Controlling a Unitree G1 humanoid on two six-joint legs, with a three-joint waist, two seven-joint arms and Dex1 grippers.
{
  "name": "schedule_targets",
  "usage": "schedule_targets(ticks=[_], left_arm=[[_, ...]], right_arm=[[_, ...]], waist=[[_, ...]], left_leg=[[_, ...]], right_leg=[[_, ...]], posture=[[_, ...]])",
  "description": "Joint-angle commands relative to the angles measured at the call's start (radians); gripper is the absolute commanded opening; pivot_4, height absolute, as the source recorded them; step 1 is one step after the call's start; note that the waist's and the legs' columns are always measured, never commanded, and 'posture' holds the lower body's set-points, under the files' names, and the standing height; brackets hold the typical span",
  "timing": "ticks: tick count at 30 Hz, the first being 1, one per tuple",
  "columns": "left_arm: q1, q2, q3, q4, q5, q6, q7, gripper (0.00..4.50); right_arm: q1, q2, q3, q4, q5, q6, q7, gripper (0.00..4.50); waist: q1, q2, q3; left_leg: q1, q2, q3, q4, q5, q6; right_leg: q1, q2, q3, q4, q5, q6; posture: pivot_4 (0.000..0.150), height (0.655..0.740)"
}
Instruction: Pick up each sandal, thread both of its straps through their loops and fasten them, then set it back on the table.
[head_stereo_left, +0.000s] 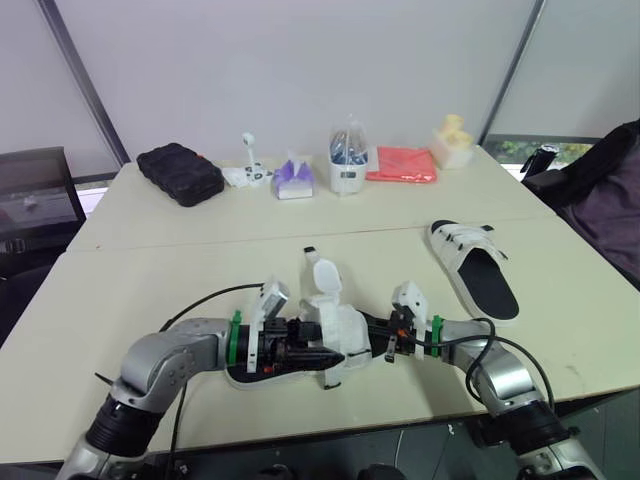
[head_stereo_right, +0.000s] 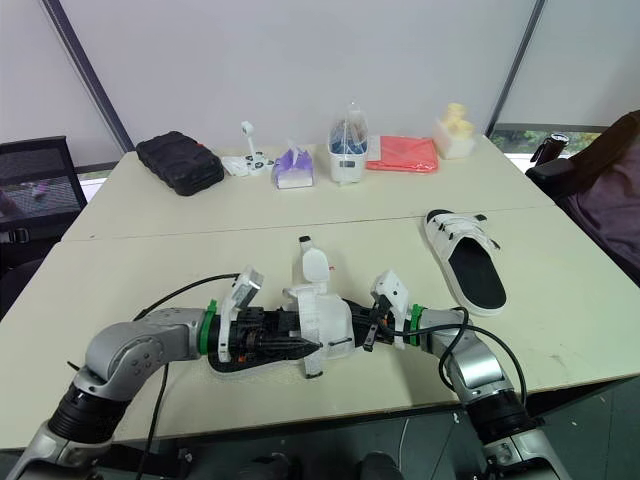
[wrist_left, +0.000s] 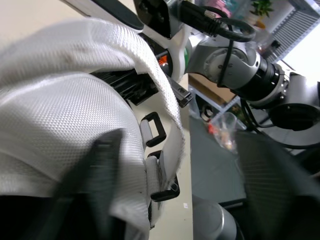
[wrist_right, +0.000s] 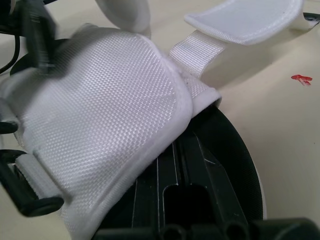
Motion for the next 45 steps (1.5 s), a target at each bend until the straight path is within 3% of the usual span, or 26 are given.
schedule_targets(ticks=[1, 5, 10, 16, 25, 35, 38, 44, 45], left_arm=[[0.000, -0.001, 0.047, -0.019, -0.006, 0.005, 0.040, 4.48], [0.074, 0.071, 0.190, -0.123, -0.190, 0.110, 0.029, 4.48], [0.218, 0.156, 0.271, -0.245, -0.395, 0.225, 0.053, 4.48], [0.285, 0.199, 0.142, -0.264, -0.217, 0.139, 0.049, 4.48], [0.186, 0.109, -0.028, -0.099, -0.043, 0.028, 0.003, 4.48], [0.052, -0.021, -0.129, 0.102, 0.062, -0.018, -0.033, 4.48], [0.039, -0.031, -0.143, 0.118, 0.074, -0.023, -0.050, 3.58], [0.081, 0.003, -0.101, 0.041, 0.006, 0.022, -0.101, 0.36], [0.094, 0.009, -0.089, 0.025, -0.016, 0.036, -0.107, 0.04]], right_arm=[[0.030, 0.004, 0.041, 0.055, -0.052, 0.027, -0.013, 0.00], [0.034, -0.002, 0.038, 0.055, -0.050, 0.027, -0.008, 0.00], [0.046, -0.007, 0.048, 0.040, -0.046, 0.041, 0.009, 0.00], [0.036, -0.006, 0.051, 0.053, -0.050, 0.038, 0.014, 0.00], [0.036, -0.010, 0.049, 0.045, -0.050, 0.048, 0.016, 0.00], [0.040, 0.000, 0.035, 0.028, -0.039, 0.066, 0.003, 0.00], [0.045, -0.003, 0.033, 0.020, -0.040, 0.068, -0.002, 0.00], [0.054, -0.015, 0.027, 0.008, -0.036, 0.080, -0.001, 0.00], [0.055, -0.018, 0.025, 0.004, -0.035, 0.083, 0.002, 0.00]], waist=[[0.000, 0.000, 0.000], [-0.004, 0.000, 0.000], [0.002, 0.000, 0.000], [0.003, -0.001, 0.000], [0.003, -0.001, 0.000], [0.007, -0.001, 0.000], [0.005, -0.001, -0.001], [0.002, 0.000, 0.000], [0.002, 0.000, 0.000]], left_leg=[[0.000, 0.000, 0.000, 0.000, 0.000, 0.000], [0.000, 0.001, 0.000, 0.000, 0.000, 0.000], [0.000, 0.002, 0.001, -0.005, -0.001, -0.002], [0.000, 0.002, 0.002, -0.005, -0.001, -0.002], [0.000, 0.003, 0.002, -0.008, -0.001, -0.002], [0.001, 0.003, 0.002, -0.007, -0.001, -0.002], [0.001, 0.003, 0.002, -0.006, -0.001, -0.002], [-0.001, 0.004, 0.003, -0.009, -0.001, -0.002], [-0.001, 0.004, 0.003, -0.010, -0.001, -0.002]], right_leg=[[0.000, 0.000, 0.000, 0.000, 0.000, 0.000], [-0.001, 0.000, 0.000, 0.000, 0.000, 0.000], [-0.005, 0.000, 0.000, -0.001, -0.002, -0.001], [-0.006, 0.000, 0.000, -0.001, -0.002, -0.002], [-0.005, 0.000, -0.001, -0.003, -0.002, -0.003], [0.000, -0.001, -0.001, -0.003, -0.002, -0.002], [0.001, -0.001, -0.002, -0.003, -0.002, -0.001], [-0.004, 0.000, -0.003, -0.003, -0.002, -0.002], [-0.006, 0.000, -0.003, -0.003, -0.002, -0.002]], posture=[[0.150, 0.7400], [0.150, 0.7400], [0.150, 0.7400], [0.150, 0.7400], [0.150, 0.7400], [0.150, 0.7400], [0.150, 0.7400], [0.150, 0.7400], [0.150, 0.7400]])
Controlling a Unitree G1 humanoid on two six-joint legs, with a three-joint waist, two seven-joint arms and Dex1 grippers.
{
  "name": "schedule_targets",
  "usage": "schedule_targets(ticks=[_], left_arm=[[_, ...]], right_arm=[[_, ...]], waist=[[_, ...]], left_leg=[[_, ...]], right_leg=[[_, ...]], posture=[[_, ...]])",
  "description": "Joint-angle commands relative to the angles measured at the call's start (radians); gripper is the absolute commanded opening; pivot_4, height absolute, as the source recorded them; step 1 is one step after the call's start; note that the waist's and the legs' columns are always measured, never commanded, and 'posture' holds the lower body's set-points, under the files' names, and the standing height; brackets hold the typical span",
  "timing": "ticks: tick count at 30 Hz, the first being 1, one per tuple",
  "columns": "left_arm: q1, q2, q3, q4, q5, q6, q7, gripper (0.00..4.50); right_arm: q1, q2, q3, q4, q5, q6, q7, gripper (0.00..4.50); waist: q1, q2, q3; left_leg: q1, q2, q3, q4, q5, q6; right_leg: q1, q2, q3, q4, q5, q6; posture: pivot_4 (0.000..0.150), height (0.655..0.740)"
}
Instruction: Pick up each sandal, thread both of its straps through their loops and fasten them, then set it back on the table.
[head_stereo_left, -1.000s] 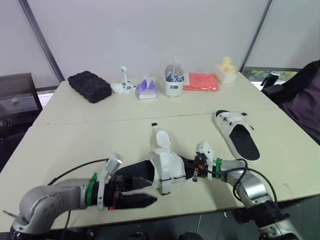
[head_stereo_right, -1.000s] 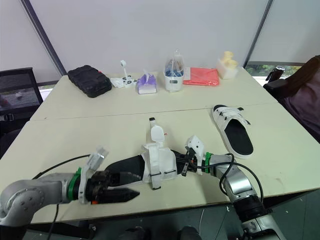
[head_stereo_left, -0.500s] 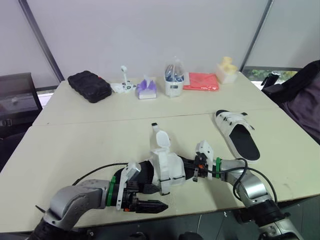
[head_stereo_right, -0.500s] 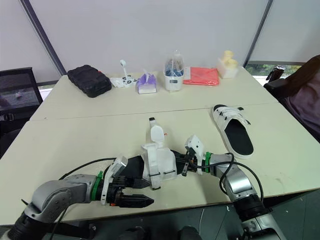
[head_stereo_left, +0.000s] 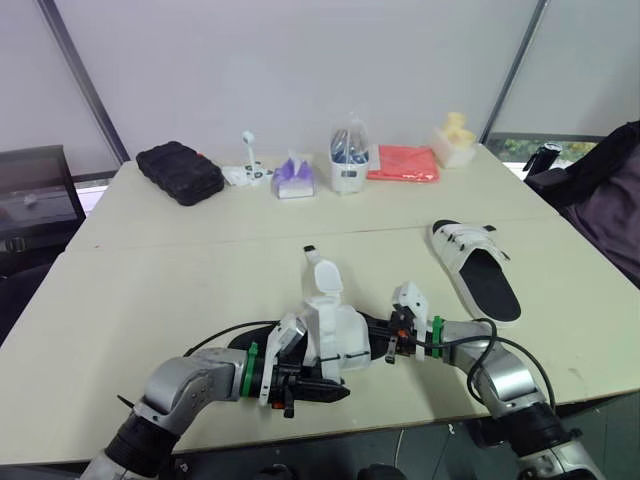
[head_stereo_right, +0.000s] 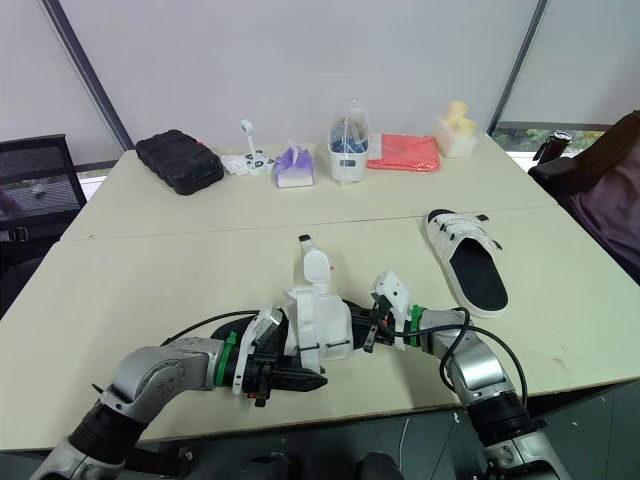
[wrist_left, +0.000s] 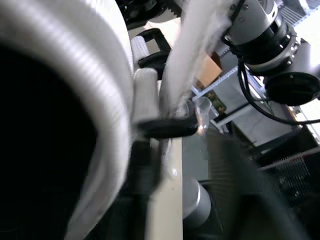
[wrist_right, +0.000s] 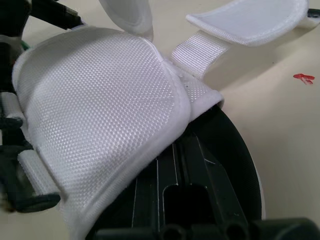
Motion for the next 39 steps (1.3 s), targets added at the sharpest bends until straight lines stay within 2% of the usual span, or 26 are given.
schedule_targets(ticks=[1, 8, 14, 22, 27, 30, 34, 36, 39], left_arm=[[0.043, 0.028, 0.053, -0.067, -0.068, 0.043, -0.025, 0.04], [0.115, 0.114, 0.129, -0.250, -0.214, 0.142, -0.030, 0.04], [0.079, 0.143, 0.208, -0.337, -0.342, 0.185, 0.012, 0.04], [-0.060, 0.001, 0.323, -0.201, -0.522, 0.210, 0.225, 0.04], [-0.119, -0.165, 0.394, 0.074, -0.593, 0.213, 0.470, 0.04], [-0.126, -0.220, 0.420, 0.153, -0.614, 0.229, 0.530, 0.04], [-0.158, -0.266, 0.453, 0.224, -0.615, 0.221, 0.579, 1.32], [-0.167, -0.274, 0.464, 0.234, -0.621, 0.232, 0.582, 2.48], [-0.197, -0.260, 0.469, 0.237, -0.615, 0.240, 0.563, 3.86]], right_arm=[[0.039, -0.018, 0.031, 0.044, -0.036, 0.060, -0.006, 0.00], [0.006, -0.017, 0.032, 0.079, -0.044, 0.048, -0.005, 0.00], [-0.016, -0.011, 0.039, 0.112, -0.049, 0.036, 0.002, 0.00], [-0.035, 0.001, 0.049, 0.146, -0.056, 0.017, 0.006, 0.00], [-0.045, 0.009, 0.056, 0.164, -0.057, 0.007, 0.009, 0.00], [-0.046, 0.015, 0.062, 0.171, -0.060, 0.002, 0.008, 0.00], [-0.046, 0.021, 0.064, 0.175, -0.062, -0.001, 0.007, 0.00], [-0.046, 0.022, 0.064, 0.176, -0.063, -0.002, 0.007, 0.00], [-0.043, 0.025, 0.064, 0.174, -0.065, -0.003, 0.003, 0.00]], waist=[[0.000, 0.000, 0.000], [0.000, 0.000, 0.001], [0.000, 0.000, 0.001], [-0.002, -0.001, 0.001], [0.005, -0.002, 0.002], [0.005, -0.004, 0.003], [0.005, -0.004, 0.003], [0.005, -0.004, 0.003], [0.004, -0.004, 0.003]], left_leg=[[-0.001, 0.000, 0.000, 0.000, 0.000, 0.000], [-0.003, 0.001, 0.000, 0.000, 0.000, -0.001], [-0.002, 0.002, 0.000, 0.002, 0.000, -0.001], [-0.002, 0.002, 0.000, 0.002, 0.002, 0.000], [-0.001, 0.002, 0.000, 0.003, 0.003, -0.002], [0.002, 0.001, 0.000, 0.003, 0.003, -0.003], [0.002, 0.001, 0.000, 0.003, 0.003, -0.003], [0.002, 0.001, 0.000, 0.003, 0.002, -0.004], [0.002, 0.001, 0.000, 0.003, 0.002, -0.004]], right_leg=[[-0.001, 0.000, 0.000, 0.001, 0.000, 0.000], [-0.003, 0.001, -0.001, 0.002, 0.000, 0.000], [-0.002, 0.001, -0.001, 0.002, 0.000, -0.001], [-0.003, 0.002, -0.002, 0.003, 0.001, -0.001], [-0.001, 0.002, -0.002, 0.003, 0.001, -0.001], [0.002, 0.002, -0.003, 0.003, 0.001, 0.000], [0.002, 0.002, -0.003, 0.003, 0.003, 0.002], [0.003, 0.002, -0.003, 0.003, 0.003, 0.002], [0.003, 0.002, -0.003, 0.003, 0.003, 0.002]], posture=[[0.150, 0.7400], [0.150, 0.7400], [0.150, 0.7400], [0.150, 0.7400], [0.150, 0.7400], [0.150, 0.7400], [0.150, 0.7400], [0.150, 0.7400], [0.150, 0.7400]])
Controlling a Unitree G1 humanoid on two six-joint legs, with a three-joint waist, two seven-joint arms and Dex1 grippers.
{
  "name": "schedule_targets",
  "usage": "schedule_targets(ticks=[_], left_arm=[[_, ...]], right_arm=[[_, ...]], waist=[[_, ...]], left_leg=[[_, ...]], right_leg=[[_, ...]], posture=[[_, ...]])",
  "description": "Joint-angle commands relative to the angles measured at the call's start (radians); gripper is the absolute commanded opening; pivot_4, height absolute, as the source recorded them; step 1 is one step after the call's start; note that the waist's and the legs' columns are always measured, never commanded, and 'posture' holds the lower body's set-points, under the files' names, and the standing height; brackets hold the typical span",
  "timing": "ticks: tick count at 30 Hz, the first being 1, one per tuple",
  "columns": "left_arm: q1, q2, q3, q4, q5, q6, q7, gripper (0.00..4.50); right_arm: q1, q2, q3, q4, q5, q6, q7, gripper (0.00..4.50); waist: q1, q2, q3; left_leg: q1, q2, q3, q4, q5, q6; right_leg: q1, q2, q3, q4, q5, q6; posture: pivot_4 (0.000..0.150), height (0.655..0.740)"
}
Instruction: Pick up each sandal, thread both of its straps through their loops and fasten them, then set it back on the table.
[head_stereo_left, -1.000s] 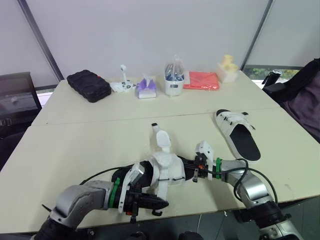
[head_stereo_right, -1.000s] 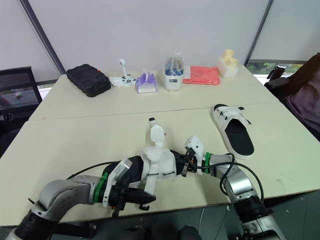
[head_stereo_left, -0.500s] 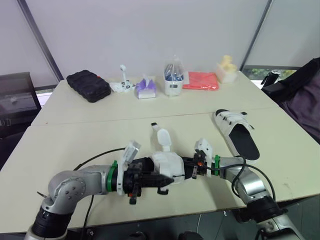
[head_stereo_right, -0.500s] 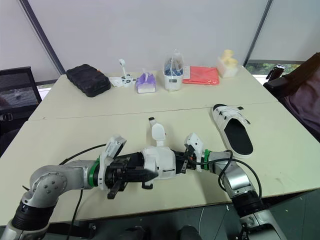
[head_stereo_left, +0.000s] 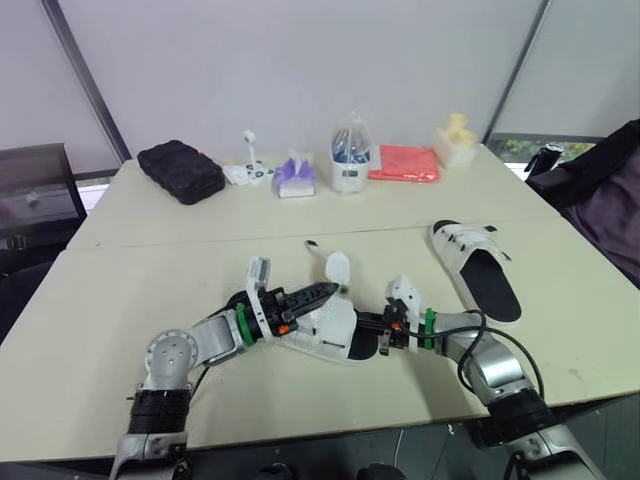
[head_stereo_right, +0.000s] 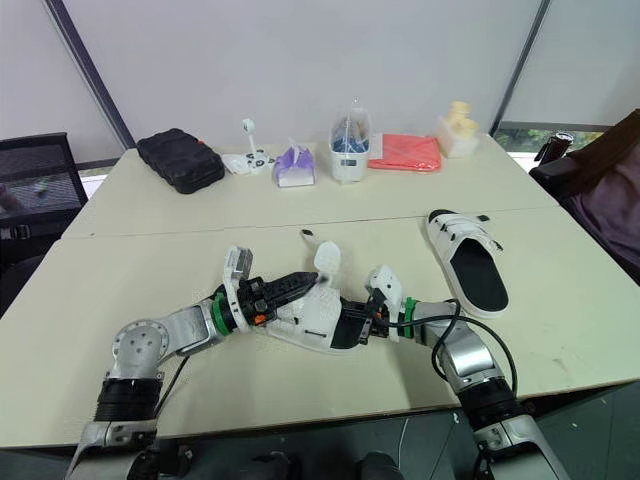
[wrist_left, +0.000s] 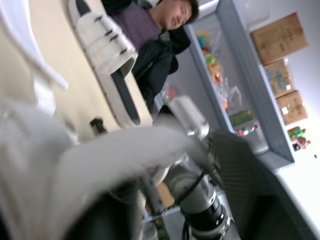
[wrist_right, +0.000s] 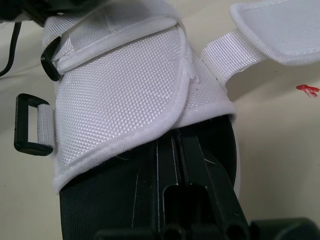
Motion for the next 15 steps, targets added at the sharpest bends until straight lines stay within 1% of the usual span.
schedule_targets(ticks=[1, 5, 8, 9, 12, 15], left_arm=[[-0.063, 0.034, 0.023, -0.018, 0.005, -0.003, -0.044, 4.35], [-0.186, 0.143, 0.007, -0.020, 0.126, -0.074, -0.182, 4.35], [-0.298, 0.219, -0.026, 0.052, 0.269, -0.175, -0.293, 4.35], [-0.316, 0.232, -0.035, 0.070, 0.299, -0.194, -0.322, 4.35], [-0.344, 0.284, -0.108, 0.138, 0.448, -0.285, -0.424, 4.35], [-0.353, 0.308, -0.148, 0.200, 0.536, -0.339, -0.501, 4.35]], right_arm=[[0.041, 0.001, 0.040, 0.060, -0.055, 0.028, -0.011, 0.00], [0.047, -0.001, 0.039, 0.058, -0.055, 0.026, -0.015, 0.00], [0.047, 0.000, 0.038, 0.062, -0.056, 0.021, -0.017, 0.00], [0.047, 0.000, 0.037, 0.064, -0.056, 0.019, -0.018, 0.00], [0.043, 0.006, 0.035, 0.069, -0.055, 0.014, -0.025, 0.00], [0.040, 0.011, 0.034, 0.071, -0.056, 0.012, -0.029, 0.00]], waist=[[0.000, 0.000, 0.000], [-0.001, 0.000, 0.000], [-0.001, 0.000, 0.000], [-0.002, 0.000, 0.000], [-0.004, 0.000, 0.000], [-0.004, 0.000, 0.000]], left_leg=[[0.000, 0.000, 0.000, 0.000, 0.000, 0.000], [0.000, 0.000, 0.000, 0.000, 0.000, -0.002], [0.000, 0.000, 0.000, 0.000, 0.000, -0.002], [0.000, 0.000, 0.000, 0.000, 0.000, -0.002], [0.001, 0.000, 0.000, -0.001, 0.000, -0.001], [0.001, 0.000, 0.000, -0.002, 0.001, -0.001]], right_leg=[[0.000, 0.000, 0.000, 0.000, 0.000, 0.000], [0.000, 0.001, 0.000, 0.000, -0.001, -0.002], [0.000, 0.001, 0.000, 0.000, -0.001, -0.002], [0.000, 0.001, -0.001, 0.000, -0.001, -0.002], [0.000, 0.001, 0.000, 0.000, 0.000, 0.000], [-0.001, 0.001, 0.000, 0.000, 0.000, 0.000]], posture=[[0.150, 0.7400], [0.150, 0.7400], [0.150, 0.7400], [0.150, 0.7400], [0.150, 0.7400], [0.150, 0.7400]])
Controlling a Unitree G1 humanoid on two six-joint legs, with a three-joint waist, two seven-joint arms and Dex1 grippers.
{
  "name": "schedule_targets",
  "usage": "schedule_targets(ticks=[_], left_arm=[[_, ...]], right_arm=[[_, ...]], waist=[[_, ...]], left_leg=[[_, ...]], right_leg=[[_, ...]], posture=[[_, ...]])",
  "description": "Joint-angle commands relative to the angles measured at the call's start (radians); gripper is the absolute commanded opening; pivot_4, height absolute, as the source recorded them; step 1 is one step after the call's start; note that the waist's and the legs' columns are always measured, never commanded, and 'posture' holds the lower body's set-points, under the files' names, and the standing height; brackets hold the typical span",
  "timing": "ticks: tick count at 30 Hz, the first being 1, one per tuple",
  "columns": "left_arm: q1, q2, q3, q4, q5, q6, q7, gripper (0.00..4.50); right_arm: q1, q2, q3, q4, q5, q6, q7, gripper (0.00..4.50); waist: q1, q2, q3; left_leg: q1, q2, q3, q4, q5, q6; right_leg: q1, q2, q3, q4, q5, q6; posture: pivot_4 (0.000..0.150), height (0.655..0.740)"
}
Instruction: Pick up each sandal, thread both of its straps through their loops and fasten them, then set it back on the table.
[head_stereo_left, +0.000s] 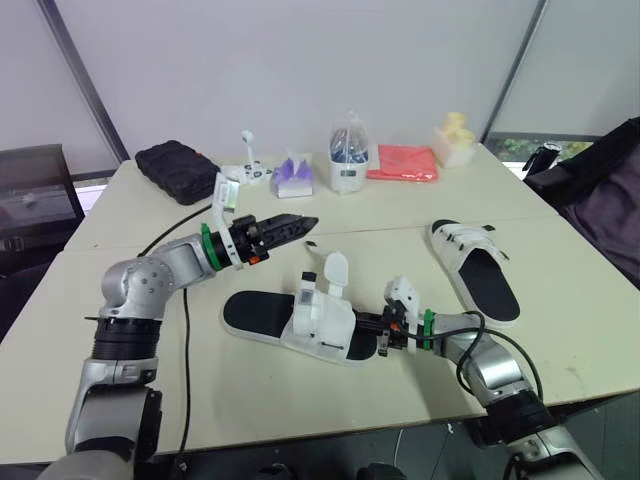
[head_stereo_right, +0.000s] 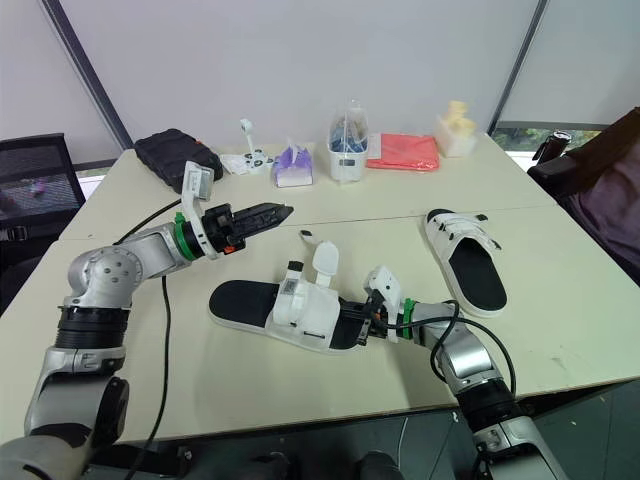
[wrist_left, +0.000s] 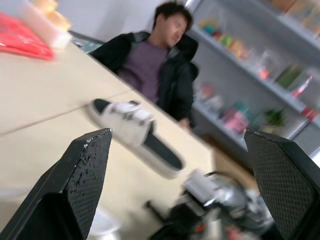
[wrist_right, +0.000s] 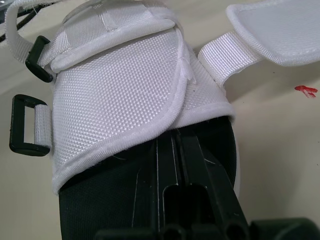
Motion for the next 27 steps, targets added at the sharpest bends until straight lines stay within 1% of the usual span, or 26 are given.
schedule_targets(ticks=[1, 3, 5, 13, 17, 19, 20, 21, 24, 25, 26, 27], left_arm=[[-0.005, 0.030, -0.045, 0.054, 0.105, -0.067, -0.107, 4.35], [0.037, 0.038, -0.085, 0.074, 0.148, -0.075, -0.166, 4.35], [0.053, 0.020, -0.102, 0.106, 0.182, -0.093, -0.188, 4.35], [0.001, -0.064, -0.109, 0.284, 0.299, -0.168, -0.249, 4.35], [-0.042, -0.104, -0.096, 0.351, 0.322, -0.184, -0.287, 4.35], [-0.051, -0.119, -0.097, 0.364, 0.339, -0.199, -0.298, 3.83], [-0.054, -0.125, -0.096, 0.366, 0.345, -0.203, -0.302, 3.50], [-0.055, -0.130, -0.095, 0.368, 0.349, -0.205, -0.306, 3.08], [-0.056, -0.142, -0.081, 0.358, 0.350, -0.204, -0.308, 1.52], [-0.058, -0.148, -0.070, 0.357, 0.346, -0.202, -0.305, 1.12], [-0.065, -0.151, -0.052, 0.354, 0.333, -0.193, -0.302, 0.43], [-0.068, -0.150, -0.041, 0.340, 0.322, -0.182, -0.306, 0.11]], right_arm=[[0.036, 0.003, 0.033, 0.071, -0.055, 0.028, -0.020, 0.00], [0.042, 0.004, 0.034, 0.068, -0.056, 0.024, -0.022, 0.00], [0.046, 0.007, 0.035, 0.065, -0.057, 0.024, -0.024, 0.00], [0.039, 0.009, 0.035, 0.068, -0.058, 0.024, -0.026, 0.00], [0.039, 0.007, 0.033, 0.067, -0.058, 0.025, -0.027, 0.00], [0.041, 0.004, 0.031, 0.063, -0.057, 0.027, -0.028, 0.00], [0.043, 0.003, 0.031, 0.061, -0.056, 0.028, -0.028, 0.00], [0.044, 0.003, 0.031, 0.059, -0.056, 0.029, -0.029, 0.00], [0.047, 0.001, 0.028, 0.057, -0.056, 0.030, -0.033, 0.00], [0.048, 0.001, 0.027, 0.057, -0.056, 0.030, -0.034, 0.00], [0.049, 0.001, 0.026, 0.057, -0.056, 0.030, -0.034, 0.00], [0.049, 0.001, 0.026, 0.058, -0.056, 0.029, -0.034, 0.00]], waist=[[0.000, -0.001, 0.000], [-0.002, 0.000, 0.000], [-0.001, 0.000, 0.000], [-0.001, -0.001, 0.000], [-0.002, -0.001, 0.000], [-0.002, -0.001, 0.000], [-0.002, -0.001, 0.000], [-0.002, -0.001, 0.000], [-0.002, -0.001, 0.000], [-0.001, -0.001, 0.000], [-0.001, -0.001, 0.000], [-0.001, -0.001, 0.000]], left_leg=[[0.000, 0.000, 0.000, 0.000, 0.000, 0.000], [0.000, 0.000, 0.000, 0.000, 0.000, 0.000], [0.000, 0.000, 0.000, -0.001, 0.000, 0.000], [0.000, 0.000, -0.001, 0.000, 0.000, 0.000], [0.000, 0.000, -0.001, 0.000, 0.000, 0.001], [0.000, 0.000, -0.001, 0.000, 0.001, 0.001], [0.000, 0.000, -0.001, 0.000, 0.001, 0.001], [0.000, 0.000, -0.001, 0.000, 0.001, 0.001], [0.000, 0.000, -0.001, 0.000, 0.001, 0.001], [0.000, 0.000, -0.001, 0.000, 0.001, 0.001], [0.000, 0.000, -0.001, 0.000, 0.001, 0.001], [0.000, 0.000, -0.001, 0.000, 0.001, 0.001]], right_leg=[[0.000, 0.000, 0.000, 0.000, 0.000, 0.000], [0.000, 0.000, 0.000, 0.000, 0.000, 0.000], [0.000, 0.000, 0.000, 0.000, 0.000, 0.000], [-0.001, 0.000, 0.000, 0.001, 0.001, 0.001], [-0.001, 0.000, -0.001, 0.001, 0.001, 0.001], [-0.001, 0.000, -0.001, 0.001, 0.001, 0.002], [-0.001, 0.000, -0.001, 0.001, 0.001, 0.002], [-0.001, 0.000, -0.001, 0.001, 0.001, 0.002], [-0.001, 0.000, -0.001, 0.001, 0.001, 0.002], [-0.001, 0.000, -0.001, 0.001, 0.001, 0.002], [-0.001, 0.000, -0.001, 0.001, 0.001, 0.002], [-0.001, 0.000, -0.001, 0.001, 0.001, 0.002]], posture=[[0.150, 0.7400], [0.150, 0.7400], [0.150, 0.7400], [0.150, 0.7400], [0.150, 0.7400], [0.150, 0.7400], [0.150, 0.7400], [0.150, 0.7400], [0.150, 0.7400], [0.150, 0.7400], [0.150, 0.7400], [0.150, 0.7400]])
